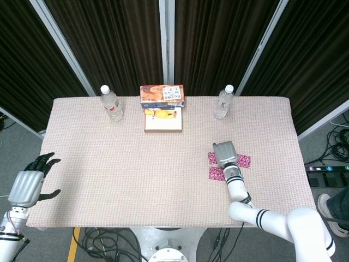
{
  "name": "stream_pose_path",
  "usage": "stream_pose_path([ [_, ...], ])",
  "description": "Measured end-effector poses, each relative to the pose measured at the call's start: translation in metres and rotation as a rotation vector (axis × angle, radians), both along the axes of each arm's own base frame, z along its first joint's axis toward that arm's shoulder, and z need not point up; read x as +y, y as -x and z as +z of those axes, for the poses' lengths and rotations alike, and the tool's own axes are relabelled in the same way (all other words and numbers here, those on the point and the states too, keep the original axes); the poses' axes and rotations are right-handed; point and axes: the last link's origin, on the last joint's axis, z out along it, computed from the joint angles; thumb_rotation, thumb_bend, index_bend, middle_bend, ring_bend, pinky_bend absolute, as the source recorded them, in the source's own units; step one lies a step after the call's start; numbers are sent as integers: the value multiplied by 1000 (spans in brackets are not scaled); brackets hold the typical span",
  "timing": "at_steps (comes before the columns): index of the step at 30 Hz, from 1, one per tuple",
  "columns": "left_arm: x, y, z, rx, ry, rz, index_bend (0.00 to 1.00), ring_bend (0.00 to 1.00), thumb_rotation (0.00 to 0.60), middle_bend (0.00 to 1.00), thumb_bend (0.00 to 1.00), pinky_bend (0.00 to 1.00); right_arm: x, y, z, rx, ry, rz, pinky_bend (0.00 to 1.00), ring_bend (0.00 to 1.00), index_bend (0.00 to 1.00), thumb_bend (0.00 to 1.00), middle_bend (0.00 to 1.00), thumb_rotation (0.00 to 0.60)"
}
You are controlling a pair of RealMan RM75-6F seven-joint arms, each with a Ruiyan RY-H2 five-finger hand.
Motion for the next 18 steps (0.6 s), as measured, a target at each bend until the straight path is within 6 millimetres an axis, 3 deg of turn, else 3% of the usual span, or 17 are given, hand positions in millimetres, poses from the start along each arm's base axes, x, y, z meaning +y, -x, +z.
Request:
stream_pose_path([
  [18,0,1,-1,3,3,2,258,132,600,219,56,263,-1,5,-3,6,-2,-27,1000,1000,383,50,1000,600],
])
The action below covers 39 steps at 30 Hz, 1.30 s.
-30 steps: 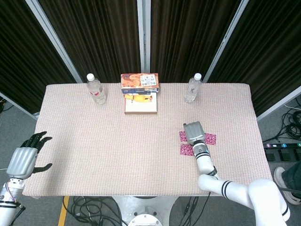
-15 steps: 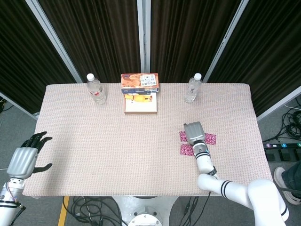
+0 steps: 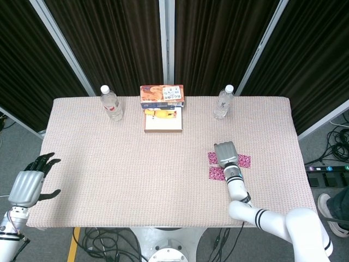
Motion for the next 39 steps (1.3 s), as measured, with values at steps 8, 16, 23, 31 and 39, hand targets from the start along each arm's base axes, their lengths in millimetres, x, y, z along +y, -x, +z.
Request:
stream_pose_path([
  [8,0,0,-1,0,3,1,258,132,600,219,57,262,-1,0,1,0,3,-3,1000,1000,408,56,1000,600],
  [16,0,0,-1,-1,7,1,258,132,600,219,56,262,1,-2,1,-4,8,5,1000,1000,426,59,1000,600],
  [23,0,0,-1,-2,8,2,258,132,600,219,56,262,1,-4,2,-7,10,10,1000,1000,432,60,1000,600],
  [31,0,0,-1,-2,9,2,258,132,600,219,56,262,0,-9,8,-15,24,21,1000,1000,433,62,1000,600],
  [39,0,0,-2,-3,11,3,258,132,600,219,56,263,0,-16,27,-27,81,27,1000,1000,434,72,1000,600],
])
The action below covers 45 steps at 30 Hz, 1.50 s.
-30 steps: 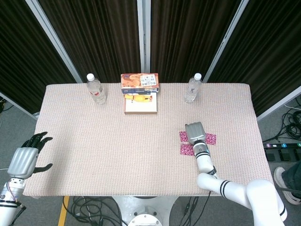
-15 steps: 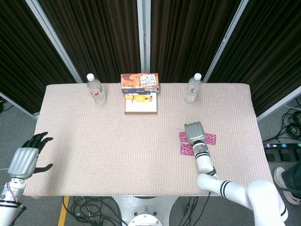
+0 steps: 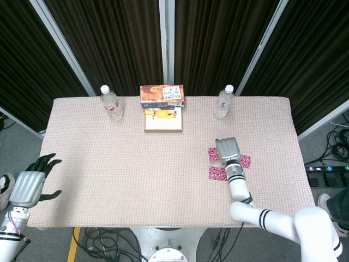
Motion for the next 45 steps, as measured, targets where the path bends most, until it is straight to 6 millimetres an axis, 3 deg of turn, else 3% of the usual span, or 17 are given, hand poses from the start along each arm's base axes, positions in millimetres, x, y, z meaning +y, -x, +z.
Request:
stream_pose_path([
  [7,0,-2,-1,-2,7,-7,258,132,600,219,56,263,6,7,31,6,66,-64,1000,1000,433,93,1000,600],
  [11,0,-2,-1,-2,7,-11,258,132,600,219,56,263,12,23,52,16,109,-129,1000,1000,434,93,1000,600],
  [15,-1,-2,-2,-1,8,-9,258,132,600,219,56,263,18,36,60,7,117,-182,1000,1000,434,94,1000,600],
  [25,0,-2,-3,2,9,-9,258,132,600,219,57,263,24,60,58,10,106,-228,1000,1000,434,95,1000,600],
  [45,0,-2,-3,-3,12,-8,258,132,600,219,56,263,25,70,35,41,75,-244,1000,1000,434,96,1000,600],
])
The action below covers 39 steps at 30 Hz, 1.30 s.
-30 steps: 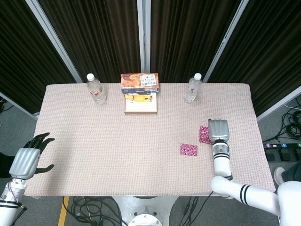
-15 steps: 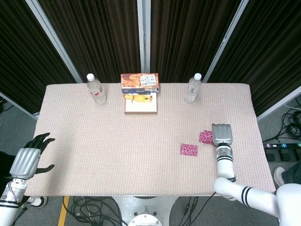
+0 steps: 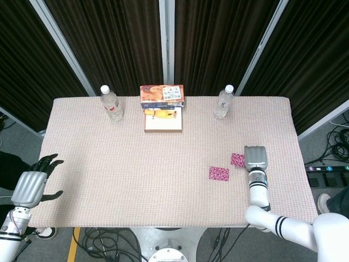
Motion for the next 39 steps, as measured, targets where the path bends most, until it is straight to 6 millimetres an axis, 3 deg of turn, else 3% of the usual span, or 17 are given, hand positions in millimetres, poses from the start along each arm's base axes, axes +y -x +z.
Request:
stream_pose_path([
  [39,0,1,0,-3,5,4,258,132,600,219,57,263,-5,-2,-15,-15,21,-24,1000,1000,434,94,1000,600],
])
